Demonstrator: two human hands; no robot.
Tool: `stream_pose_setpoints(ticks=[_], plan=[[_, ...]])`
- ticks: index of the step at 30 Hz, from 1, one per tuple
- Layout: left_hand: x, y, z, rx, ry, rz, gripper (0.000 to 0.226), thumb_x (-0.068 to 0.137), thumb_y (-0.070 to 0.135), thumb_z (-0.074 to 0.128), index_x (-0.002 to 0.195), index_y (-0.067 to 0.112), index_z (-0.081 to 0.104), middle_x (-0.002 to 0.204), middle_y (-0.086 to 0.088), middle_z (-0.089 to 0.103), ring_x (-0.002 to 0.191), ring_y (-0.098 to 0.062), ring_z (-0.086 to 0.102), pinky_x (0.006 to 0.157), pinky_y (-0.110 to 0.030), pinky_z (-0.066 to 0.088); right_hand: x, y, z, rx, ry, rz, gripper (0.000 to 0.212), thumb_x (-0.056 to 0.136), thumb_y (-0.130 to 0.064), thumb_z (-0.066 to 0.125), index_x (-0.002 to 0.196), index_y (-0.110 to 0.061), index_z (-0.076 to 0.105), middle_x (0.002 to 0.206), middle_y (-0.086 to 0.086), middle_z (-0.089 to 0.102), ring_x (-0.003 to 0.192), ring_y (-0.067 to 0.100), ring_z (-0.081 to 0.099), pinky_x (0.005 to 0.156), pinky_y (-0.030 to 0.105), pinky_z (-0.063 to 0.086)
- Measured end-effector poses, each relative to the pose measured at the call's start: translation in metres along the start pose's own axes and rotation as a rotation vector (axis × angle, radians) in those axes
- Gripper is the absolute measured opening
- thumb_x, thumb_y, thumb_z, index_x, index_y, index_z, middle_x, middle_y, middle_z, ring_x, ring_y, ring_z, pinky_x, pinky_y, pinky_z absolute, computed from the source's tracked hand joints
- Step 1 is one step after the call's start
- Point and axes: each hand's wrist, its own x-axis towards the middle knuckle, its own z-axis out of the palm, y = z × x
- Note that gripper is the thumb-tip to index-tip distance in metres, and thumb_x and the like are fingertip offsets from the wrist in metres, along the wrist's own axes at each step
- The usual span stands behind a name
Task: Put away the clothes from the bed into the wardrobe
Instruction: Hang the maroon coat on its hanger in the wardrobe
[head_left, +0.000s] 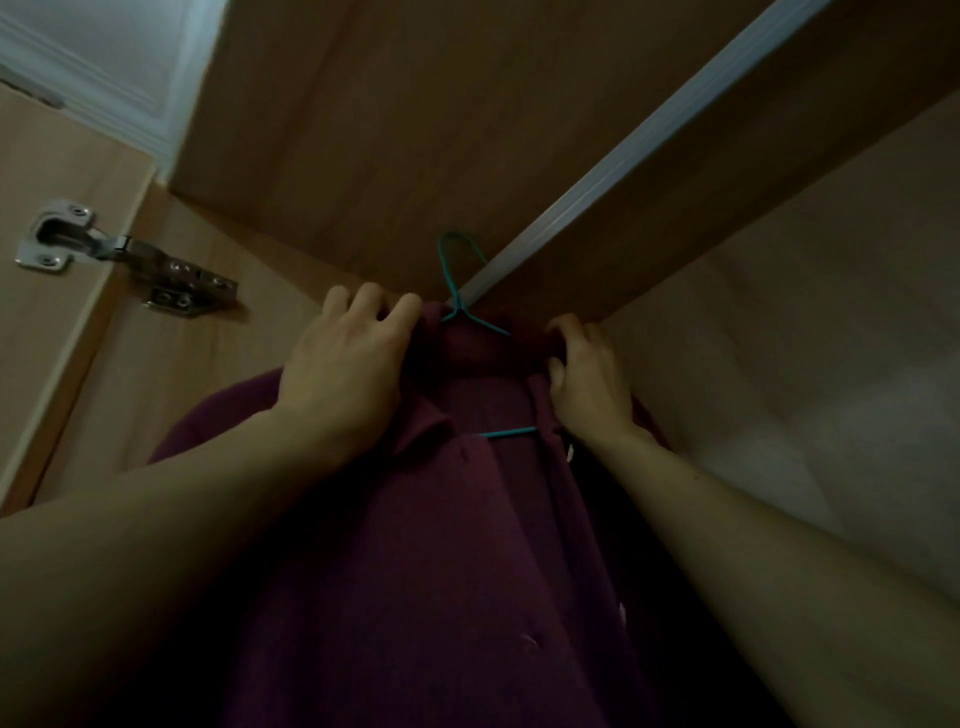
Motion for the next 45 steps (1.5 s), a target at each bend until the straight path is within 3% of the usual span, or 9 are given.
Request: stream_pose_setpoints(ticks=[9,12,16,19,22,27,34,40,45], plan=[[-0.022,0.012,0.029,0.118,-0.119,0.141,0.032,0.084,0.014,0.067,0.114,0.008,0.058,0.102,-0.015,0.056,0.089,-0.033,0.048,0.069,-0.043,0.046,-0.056,0.024,0.052,0.134,-0.087,0.202,0.038,0.094,-0.01,0.055,0.132,-0.014,0.051,0.114,0.014,0.06,0.104,0.029,0.055,0.086,0.048,0.051],[-0.036,0.014,0.026,0.216,-0.156,0.115,0.042,0.091,0.025,0.051,0.131,0.01,0.052,0.122,-0.013,0.057,0.111,-0.034,0.048,0.084,-0.047,0.044,-0.084,0.022,0.058,0.216,-0.07,0.18,0.041,0.099,-0.024,0.047,0.139,-0.016,0.048,0.125,0.011,0.057,0.114,0.026,0.052,0.096,0.047,0.047],[-0.072,0.006,0.009,0.32,-0.231,0.193,0.071,0.093,0.046,0.031,0.15,0.004,0.034,0.157,-0.019,0.032,0.146,-0.034,0.028,0.113,-0.054,0.029,-0.115,0.015,0.059,0.222,-0.256,0.169,0.061,0.1,-0.053,0.015,0.157,-0.032,0.009,0.164,0.001,0.016,0.149,0.02,0.015,0.121,0.045,0.017],[-0.09,0.001,0.005,0.36,-0.305,0.261,0.079,0.093,0.056,0.027,0.153,0.004,0.028,0.161,-0.019,0.021,0.15,-0.033,0.018,0.118,-0.057,0.02,-0.136,0.017,0.06,0.246,-0.39,0.236,0.058,0.1,-0.057,0.008,0.153,-0.043,-0.011,0.165,-0.005,-0.008,0.151,0.013,-0.009,0.122,0.048,-0.006],[-0.086,0.009,0.004,0.404,-0.387,0.238,0.082,0.092,0.059,0.016,0.155,0.006,0.022,0.163,-0.017,0.013,0.152,-0.033,0.007,0.12,-0.056,0.011,-0.141,0.014,0.056,0.271,-0.449,0.342,0.055,0.102,-0.054,0.009,0.151,-0.045,-0.014,0.165,-0.005,-0.013,0.15,0.013,-0.014,0.12,0.049,-0.012],[-0.138,0.036,-0.018,0.372,-0.504,0.187,0.086,0.087,0.063,0.005,0.158,0.015,0.011,0.165,-0.013,0.002,0.153,-0.031,-0.004,0.119,-0.06,0.003,-0.173,0.006,0.021,0.177,-0.575,0.459,0.058,0.105,-0.049,0.014,0.155,-0.036,-0.012,0.165,-0.001,-0.012,0.151,0.017,-0.01,0.12,0.047,-0.011],[-0.248,0.059,-0.056,0.217,-0.694,0.29,0.086,0.084,0.069,0.033,0.146,0.012,0.045,0.155,-0.02,0.035,0.146,-0.042,0.025,0.113,-0.068,0.018,-0.293,-0.013,-0.012,0.114,-0.804,0.612,0.055,0.106,-0.046,0.015,0.155,-0.038,-0.009,0.165,0.0,-0.014,0.151,0.018,-0.013,0.119,0.053,-0.009],[-0.254,0.075,-0.076,0.263,-0.808,0.203,0.083,0.087,0.067,0.002,0.157,0.023,-0.008,0.164,-0.013,-0.014,0.15,-0.036,-0.017,0.117,-0.061,-0.009,-0.337,-0.034,-0.05,0.399,-0.833,0.768,0.063,0.1,-0.062,0.014,0.156,-0.037,0.003,0.166,-0.003,-0.001,0.152,0.015,-0.001,0.123,0.047,0.005],[-0.273,0.085,-0.105,0.127,-0.821,0.214,0.084,0.086,0.066,0.002,0.158,0.023,0.007,0.166,-0.012,0.0,0.152,-0.033,-0.005,0.119,-0.058,-0.006,-0.34,-0.054,-0.103,0.425,-0.913,0.739,0.068,0.09,-0.078,0.02,0.151,-0.048,0.021,0.157,-0.012,0.033,0.143,0.01,0.033,0.118,0.044,0.029]])
